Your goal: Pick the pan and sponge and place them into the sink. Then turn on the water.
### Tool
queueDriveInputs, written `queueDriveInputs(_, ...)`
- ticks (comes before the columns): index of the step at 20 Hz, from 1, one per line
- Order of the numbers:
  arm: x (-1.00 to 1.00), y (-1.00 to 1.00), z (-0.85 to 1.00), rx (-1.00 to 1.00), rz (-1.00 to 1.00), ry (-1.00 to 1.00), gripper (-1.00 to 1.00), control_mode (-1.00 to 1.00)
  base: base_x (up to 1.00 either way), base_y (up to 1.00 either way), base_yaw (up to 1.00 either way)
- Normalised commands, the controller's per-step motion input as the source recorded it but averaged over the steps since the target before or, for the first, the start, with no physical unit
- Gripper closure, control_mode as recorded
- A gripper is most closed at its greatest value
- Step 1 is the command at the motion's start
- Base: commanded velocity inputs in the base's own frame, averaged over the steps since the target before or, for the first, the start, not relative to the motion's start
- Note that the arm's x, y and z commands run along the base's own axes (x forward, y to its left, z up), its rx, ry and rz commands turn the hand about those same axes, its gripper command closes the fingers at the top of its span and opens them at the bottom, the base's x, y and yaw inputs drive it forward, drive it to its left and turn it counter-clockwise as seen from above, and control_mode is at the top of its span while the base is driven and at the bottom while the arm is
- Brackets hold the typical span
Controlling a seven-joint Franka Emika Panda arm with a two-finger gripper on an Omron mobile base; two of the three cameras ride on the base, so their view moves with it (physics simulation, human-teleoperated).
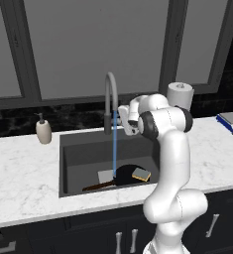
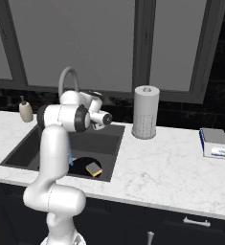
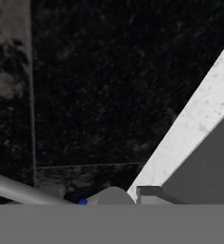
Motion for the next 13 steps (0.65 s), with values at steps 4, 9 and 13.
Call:
queueDriveInputs(4,0.00,0.00,-0.05,0.04,0.00,0.00,1.00,-1.00,0.00,0.00,0.00)
queueDriveInputs(9,0.00,0.00,0.00,0.00,0.00,0.00,1.00,-1.00,0.00,0.00,0.00)
queueDriveInputs(13,0.00,0.00,0.00,0.00,0.00,0.00,1.00,-1.00,0.00,0.00,0.00)
